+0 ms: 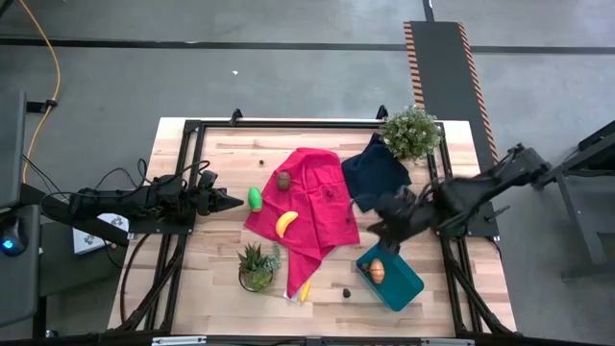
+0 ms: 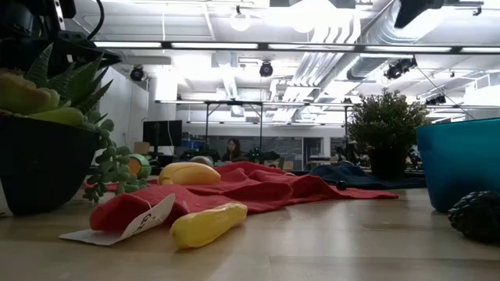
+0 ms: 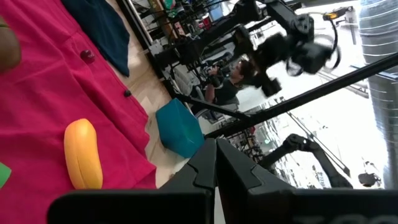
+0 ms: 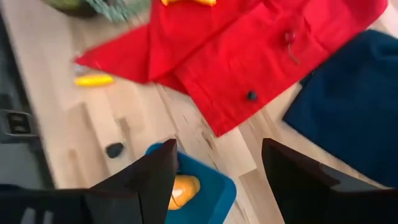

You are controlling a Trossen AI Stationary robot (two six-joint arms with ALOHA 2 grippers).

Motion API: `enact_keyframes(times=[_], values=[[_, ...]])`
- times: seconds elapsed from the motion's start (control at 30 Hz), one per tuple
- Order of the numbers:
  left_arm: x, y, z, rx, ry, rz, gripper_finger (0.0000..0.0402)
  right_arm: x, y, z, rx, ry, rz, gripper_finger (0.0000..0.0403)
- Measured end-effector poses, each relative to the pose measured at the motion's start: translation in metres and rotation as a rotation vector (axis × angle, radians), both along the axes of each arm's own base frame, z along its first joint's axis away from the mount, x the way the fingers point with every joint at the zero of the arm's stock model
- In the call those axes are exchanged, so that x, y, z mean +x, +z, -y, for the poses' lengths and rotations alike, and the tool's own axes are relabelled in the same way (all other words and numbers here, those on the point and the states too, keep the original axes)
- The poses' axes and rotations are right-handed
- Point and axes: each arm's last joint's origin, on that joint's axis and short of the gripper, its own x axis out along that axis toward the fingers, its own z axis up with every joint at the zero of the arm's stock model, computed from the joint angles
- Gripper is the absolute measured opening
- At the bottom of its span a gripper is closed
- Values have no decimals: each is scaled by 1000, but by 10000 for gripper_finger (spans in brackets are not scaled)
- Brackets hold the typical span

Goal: Pick and placing Produce into tupperware
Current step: Put the green corn into the blue bin

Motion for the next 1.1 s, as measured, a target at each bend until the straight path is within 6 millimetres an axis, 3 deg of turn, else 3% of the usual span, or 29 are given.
enact_keyframes(times=[0.33, 0.63, 1.1], values=[[0, 0, -1, 1, 21, -1, 1, -49, 51, 36, 102, 56, 298, 227], [0, 0, -1, 0, 33, 0, 1, -83, 73, 51, 168, 31, 475, 227], [0, 0, -2, -52, 65, 5, 1, -96, 96, 57, 246, -27, 714, 227]])
